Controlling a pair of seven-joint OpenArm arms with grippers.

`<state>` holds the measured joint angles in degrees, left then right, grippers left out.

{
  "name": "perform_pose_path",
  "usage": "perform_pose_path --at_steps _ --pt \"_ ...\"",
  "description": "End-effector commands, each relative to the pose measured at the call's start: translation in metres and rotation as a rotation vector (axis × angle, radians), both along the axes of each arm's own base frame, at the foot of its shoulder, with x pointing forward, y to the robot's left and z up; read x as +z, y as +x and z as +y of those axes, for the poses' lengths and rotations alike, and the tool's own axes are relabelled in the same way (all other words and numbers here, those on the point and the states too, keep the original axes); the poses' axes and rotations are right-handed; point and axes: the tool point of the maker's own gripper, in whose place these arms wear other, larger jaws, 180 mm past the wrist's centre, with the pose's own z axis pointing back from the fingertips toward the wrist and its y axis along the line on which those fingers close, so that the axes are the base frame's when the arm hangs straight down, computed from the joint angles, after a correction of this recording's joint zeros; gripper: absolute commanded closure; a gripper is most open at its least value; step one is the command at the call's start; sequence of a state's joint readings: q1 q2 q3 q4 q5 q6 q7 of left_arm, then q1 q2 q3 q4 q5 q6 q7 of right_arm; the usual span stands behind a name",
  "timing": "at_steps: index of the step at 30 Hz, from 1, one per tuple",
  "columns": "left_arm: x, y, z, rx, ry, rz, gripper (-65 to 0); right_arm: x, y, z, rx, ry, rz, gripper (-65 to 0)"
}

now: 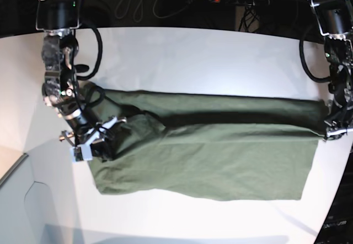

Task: Layout the t-shirt on the table in an organized manner, then fold the t-shirt properly
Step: 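Fold the held edge over the t-shirt body with both grippers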

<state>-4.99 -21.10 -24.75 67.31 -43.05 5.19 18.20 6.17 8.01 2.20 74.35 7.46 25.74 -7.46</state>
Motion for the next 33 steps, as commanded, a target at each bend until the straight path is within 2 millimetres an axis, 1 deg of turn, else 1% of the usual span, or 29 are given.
perform_pose_path --at_steps 1,3,4,9,10,12,13,14,16,18,19,20,21,22,23,25,27,28,30,31,33 --pt "0.022 0.01 0.009 0.005 0.037 -0.054 -0.2 0.018 0.014 -0.001 0.022 -0.006 -0.057 0.0" --pt "0.022 0.012 0.005 -0.01 0.041 -0.049 -0.2 0.01 0.019 0.008 0.064 -0.026 -0.033 0.0" --pt "0.021 0.014 0.002 -0.023 0.048 -0.044 -0.2 0.007 0.022 0.01 0.074 -0.032 -0.026 0.0" --pt "0.019 0.014 -0.001 -0.044 0.122 -0.01 -0.2 0.003 0.027 0.009 0.075 -0.033 -0.012 0.0" --pt "0.019 0.015 0.0 -0.045 0.131 -0.008 -0.2 0.003 0.027 0.009 0.075 -0.032 -0.012 0.0" --pt "0.029 0.025 -0.002 -0.045 0.135 -0.033 -0.2 0.001 0.026 0.009 0.074 -0.032 -0.009 0.0" --pt "0.029 0.027 -0.004 -0.045 0.129 -0.039 -0.2 0.001 0.026 0.01 0.075 -0.031 -0.008 0.0" --pt "0.029 0.029 -0.005 -0.044 0.124 -0.039 -0.3 0.0 0.025 0.01 0.075 -0.031 -0.006 0.0" --pt "0.02 0.028 -0.003 -0.035 0.109 -0.019 -0.4 -0.001 0.025 0.009 0.076 -0.037 0.001 0.0" --pt "0.013 0.033 -0.001 -0.023 0.084 -0.002 -0.8 -0.002 0.024 0.009 0.078 -0.037 0.003 0.0" --pt "0.007 0.035 0.001 -0.014 0.068 0.014 -2.3 -0.002 0.024 0.009 0.077 -0.039 0.003 -0.7" --pt "-0.002 0.035 0.002 -0.009 0.045 0.044 -5.0 -0.002 0.024 0.009 0.077 -0.039 0.004 -3.9" --pt "-0.009 0.037 0.003 -0.007 0.021 0.071 -9.1 -0.002 0.025 0.008 0.074 -0.039 0.004 -8.1" --pt "-0.012 0.04 0.002 -0.009 0.002 0.086 -12.9 -0.002 0.024 0.008 0.075 -0.039 0.004 -11.9" --pt "-0.016 0.042 0.0 -0.014 -0.02 0.106 -18.2 -0.002 0.023 0.006 0.073 -0.042 0.004 -16.5" --pt "-0.013 0.046 -0.002 -0.021 -0.029 0.104 -26.9 -0.004 0.018 0.0 0.073 -0.056 0.004 -24.2" --pt "-0.001 0.05 -0.001 -0.021 -0.01 0.07 -33.0 0.0 0.012 -0.001 0.077 -0.064 -0.007 -29.7" --pt "0.004 0.051 -0.001 -0.023 -0.004 0.058 -34.8 0.0 0.008 -0.002 0.075 -0.064 -0.012 -31.5" --pt "0.016 0.054 -0.002 -0.032 0.012 0.029 -36.6 0.005 0.001 -0.012 0.038 -0.054 -0.024 -33.3" --pt "0.017 0.049 -0.002 -0.037 0.021 0.027 -36.7 0.007 -0.004 -0.018 0.016 -0.047 -0.029 -33.5" --pt "0.016 0.038 -0.005 -0.046 0.038 0.027 -36.7 0.008 -0.014 -0.018 -0.01 -0.023 -0.036 -33.5"
